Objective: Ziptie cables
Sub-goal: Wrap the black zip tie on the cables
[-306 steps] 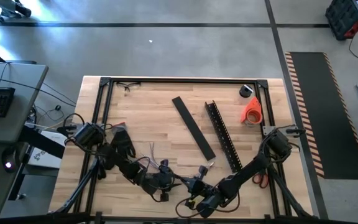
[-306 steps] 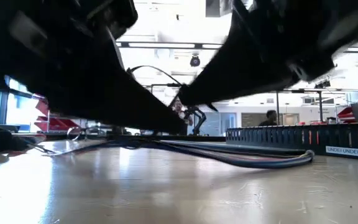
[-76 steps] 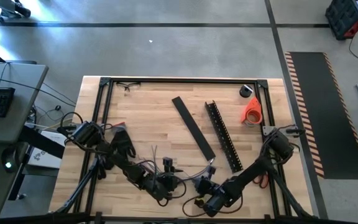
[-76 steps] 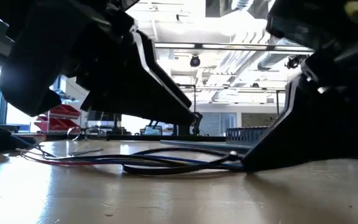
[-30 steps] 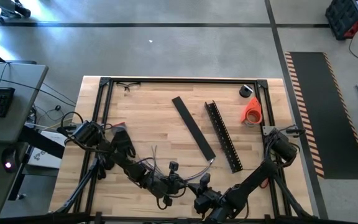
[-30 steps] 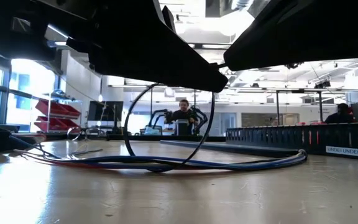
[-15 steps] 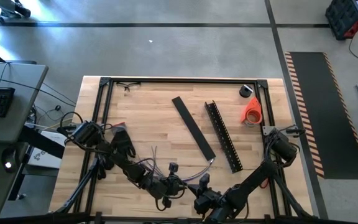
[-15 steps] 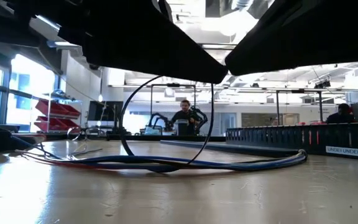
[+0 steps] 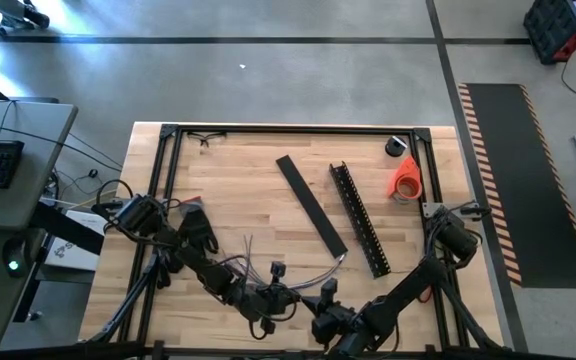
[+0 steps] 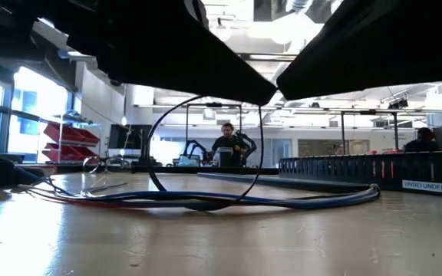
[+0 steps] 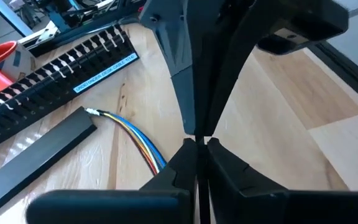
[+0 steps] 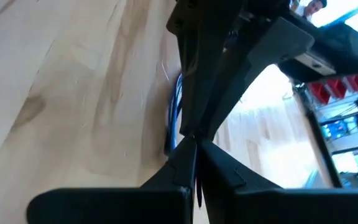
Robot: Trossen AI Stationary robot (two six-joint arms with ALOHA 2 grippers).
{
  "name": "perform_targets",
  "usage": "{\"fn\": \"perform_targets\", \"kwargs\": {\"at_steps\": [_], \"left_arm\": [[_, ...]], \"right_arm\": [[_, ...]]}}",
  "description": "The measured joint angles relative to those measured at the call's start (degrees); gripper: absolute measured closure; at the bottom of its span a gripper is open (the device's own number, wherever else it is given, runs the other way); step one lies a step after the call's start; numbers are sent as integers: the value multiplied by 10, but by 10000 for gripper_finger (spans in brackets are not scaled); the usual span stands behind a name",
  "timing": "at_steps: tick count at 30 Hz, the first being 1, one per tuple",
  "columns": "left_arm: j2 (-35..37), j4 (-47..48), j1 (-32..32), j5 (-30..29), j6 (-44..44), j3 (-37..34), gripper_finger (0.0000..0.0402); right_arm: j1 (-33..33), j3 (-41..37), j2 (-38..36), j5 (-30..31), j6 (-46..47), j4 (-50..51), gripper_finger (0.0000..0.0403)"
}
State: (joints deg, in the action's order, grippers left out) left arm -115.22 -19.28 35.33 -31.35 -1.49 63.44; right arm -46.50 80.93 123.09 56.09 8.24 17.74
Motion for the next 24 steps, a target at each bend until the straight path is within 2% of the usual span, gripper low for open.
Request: {"fn": "perform_targets", "kwargs": {"at_steps": [6, 13, 16, 18, 20, 24], "left_arm": [[1, 35, 0, -1, 19, 0, 400], [1, 51, -1, -9, 26, 0, 401], [1, 49, -1, -7, 28, 0, 401], [1, 48, -1, -6, 28, 0, 401], [1, 44, -1, 1, 28, 0, 401], [1, 44, -1, 14, 34, 0, 401]], "right_arm": [[-22, 0, 0, 1, 119, 61, 403], [-76, 0, 1, 2, 333, 186, 403], [-86, 0, 1, 4, 396, 191, 402], [-79, 0, 1, 10, 393, 163, 400], [-68, 0, 1, 11, 341, 106, 385], [-35, 0, 1, -2, 198, -24, 320]]}}
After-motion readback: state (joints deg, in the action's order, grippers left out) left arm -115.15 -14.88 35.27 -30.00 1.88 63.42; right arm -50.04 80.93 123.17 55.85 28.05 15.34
